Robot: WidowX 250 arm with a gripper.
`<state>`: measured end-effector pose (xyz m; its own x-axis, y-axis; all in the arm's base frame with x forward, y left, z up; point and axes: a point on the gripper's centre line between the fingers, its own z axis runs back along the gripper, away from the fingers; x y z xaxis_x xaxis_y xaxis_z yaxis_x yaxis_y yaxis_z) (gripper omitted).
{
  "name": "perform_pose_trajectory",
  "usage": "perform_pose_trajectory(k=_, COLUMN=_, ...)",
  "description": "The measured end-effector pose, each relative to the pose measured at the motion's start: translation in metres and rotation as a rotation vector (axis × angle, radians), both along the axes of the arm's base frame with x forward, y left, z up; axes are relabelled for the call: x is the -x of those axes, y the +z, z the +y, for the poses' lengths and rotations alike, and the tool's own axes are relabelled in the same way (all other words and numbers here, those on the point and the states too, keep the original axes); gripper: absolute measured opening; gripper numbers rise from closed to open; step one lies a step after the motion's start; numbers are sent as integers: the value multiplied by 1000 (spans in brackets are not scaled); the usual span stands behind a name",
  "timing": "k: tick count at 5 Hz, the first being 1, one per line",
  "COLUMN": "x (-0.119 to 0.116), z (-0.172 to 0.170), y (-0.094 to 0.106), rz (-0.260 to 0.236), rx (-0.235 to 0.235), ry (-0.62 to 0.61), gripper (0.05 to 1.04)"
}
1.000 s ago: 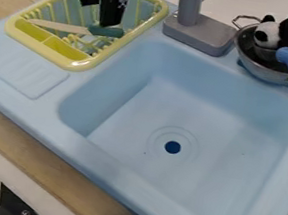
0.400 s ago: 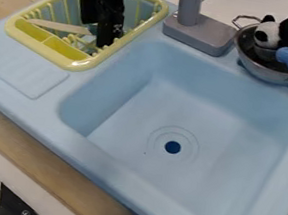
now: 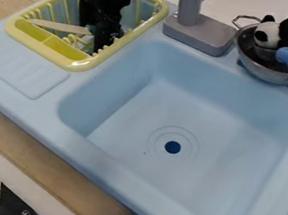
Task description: Move out the wooden knife and put it on the lower left side of the sink
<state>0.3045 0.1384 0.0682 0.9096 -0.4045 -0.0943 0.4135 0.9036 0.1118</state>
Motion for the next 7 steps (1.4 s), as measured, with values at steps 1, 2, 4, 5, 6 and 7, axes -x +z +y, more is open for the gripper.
perform_pose_trajectory(k=1, x=0, z=0, y=-1, rz=0, rx=0, ry=-3, gripper=712)
perform_pose_trajectory(k=2, x=1, z=1, y=-2, rz=-1, rx=-5, ry=9, gripper=472)
perform_pose_trajectory(k=4, x=10, z=2, y=3, rz=37, rx=-24, ry=66, gripper=446)
perform_pose_trajectory(k=5, x=14, z=0, y=23, rz=19, rx=-59, ry=109, gripper=443)
perform_pose_trajectory(k=6, x=23, z=-2, y=51, rz=-24, rx=-119, ry=215, gripper=339)
perform_pose_trajectory(k=7, x=39, z=-9, y=72, rz=-48, rx=-150, ry=307, gripper=308)
